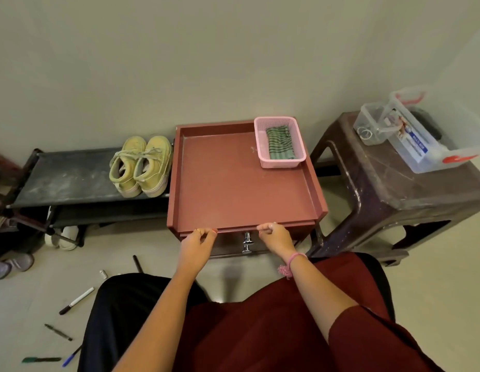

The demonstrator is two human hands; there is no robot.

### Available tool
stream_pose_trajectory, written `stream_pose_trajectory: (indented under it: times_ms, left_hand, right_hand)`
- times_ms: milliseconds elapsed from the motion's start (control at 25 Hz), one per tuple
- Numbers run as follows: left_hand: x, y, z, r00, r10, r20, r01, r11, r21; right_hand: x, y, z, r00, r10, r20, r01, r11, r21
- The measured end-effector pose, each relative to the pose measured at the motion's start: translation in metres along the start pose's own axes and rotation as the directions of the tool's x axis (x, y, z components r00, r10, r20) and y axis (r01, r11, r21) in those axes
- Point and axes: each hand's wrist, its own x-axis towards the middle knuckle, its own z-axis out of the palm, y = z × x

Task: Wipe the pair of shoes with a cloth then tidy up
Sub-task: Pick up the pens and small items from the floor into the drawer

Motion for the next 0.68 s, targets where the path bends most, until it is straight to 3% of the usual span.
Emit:
stream_pose_trajectory:
  times_ms: [160,360,480,680]
  left_hand:
    - [-0.011,-0.054,-0.011,0.983,-0.162,0.091,0.177,0.967,-0.185]
    - [0.0,-0.08,-0.014,0.932,-0.354,0.074,0.35,0.83,-0.434]
    - [0.008,-0.082,-0.008,0.938,-0.338,0.076,0.339,0.848,-0.408]
    - [0.017,-0.087,0.002,0.972,-0.232,0.046,0.236,0.951,-0.199]
  right_hand:
    - [0.002,0.027,0.04,0.975,0.064,0.213,0.035,0.903,-0.428]
    - [0.023,0.026,0.066,0.946,0.121,0.301,0.112,0.75,-0.653]
    - [0.031,0.027,0.075,0.942,0.158,0.296,0.113,0.681,-0.724]
    - [0.02,0.045,0.083,0.967,0.108,0.23,0.097,0.68,-0.726]
